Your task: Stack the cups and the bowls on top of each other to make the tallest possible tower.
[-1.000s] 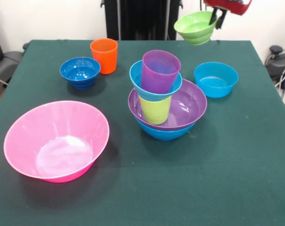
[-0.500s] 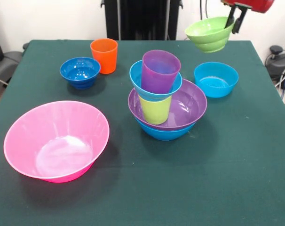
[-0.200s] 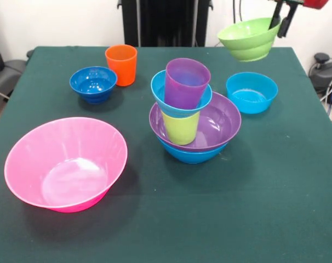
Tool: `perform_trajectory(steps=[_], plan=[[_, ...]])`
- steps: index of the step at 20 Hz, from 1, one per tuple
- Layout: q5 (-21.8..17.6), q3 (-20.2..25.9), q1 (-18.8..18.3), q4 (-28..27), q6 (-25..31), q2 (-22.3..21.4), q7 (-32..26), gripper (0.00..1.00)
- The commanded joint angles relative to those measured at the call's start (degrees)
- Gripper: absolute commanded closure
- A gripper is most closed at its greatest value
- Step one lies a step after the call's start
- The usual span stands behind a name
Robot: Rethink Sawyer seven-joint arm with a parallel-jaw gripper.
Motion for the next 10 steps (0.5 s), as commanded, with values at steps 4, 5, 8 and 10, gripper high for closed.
perform_trajectory(steps=[4,5,8,10], plan=[[-5.9,1.9,-1.6,-11.6,7.7,3.5,-0.5,1.00],[-6.3,2.2,-2.2,-10.9,5.7,3.8,-1.5,1.00],[-6.7,3.5,-4.1,-7.7,0.2,3.9,-4.6,1.00],[-6.8,4.0,-4.8,-5.5,-2.1,3.4,-5.6,1.00]])
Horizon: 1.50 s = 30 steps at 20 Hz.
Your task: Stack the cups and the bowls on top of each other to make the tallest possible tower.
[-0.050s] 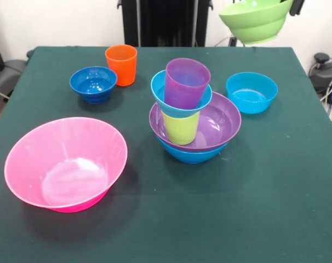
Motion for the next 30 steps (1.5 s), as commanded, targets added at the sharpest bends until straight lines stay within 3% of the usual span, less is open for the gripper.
perform_trajectory(steps=[1,8,19,30], plan=[[-5.2,4.5,-3.7,3.3,-6.8,3.1,-5.9,1.00],[-6.7,4.8,-4.0,5.8,-9.1,2.1,-5.9,1.00],[-8.5,4.5,-3.6,5.5,-4.8,2.3,-5.7,1.00],[-13.5,3.5,-3.9,7.0,-6.8,1.8,-7.4,1.00]])
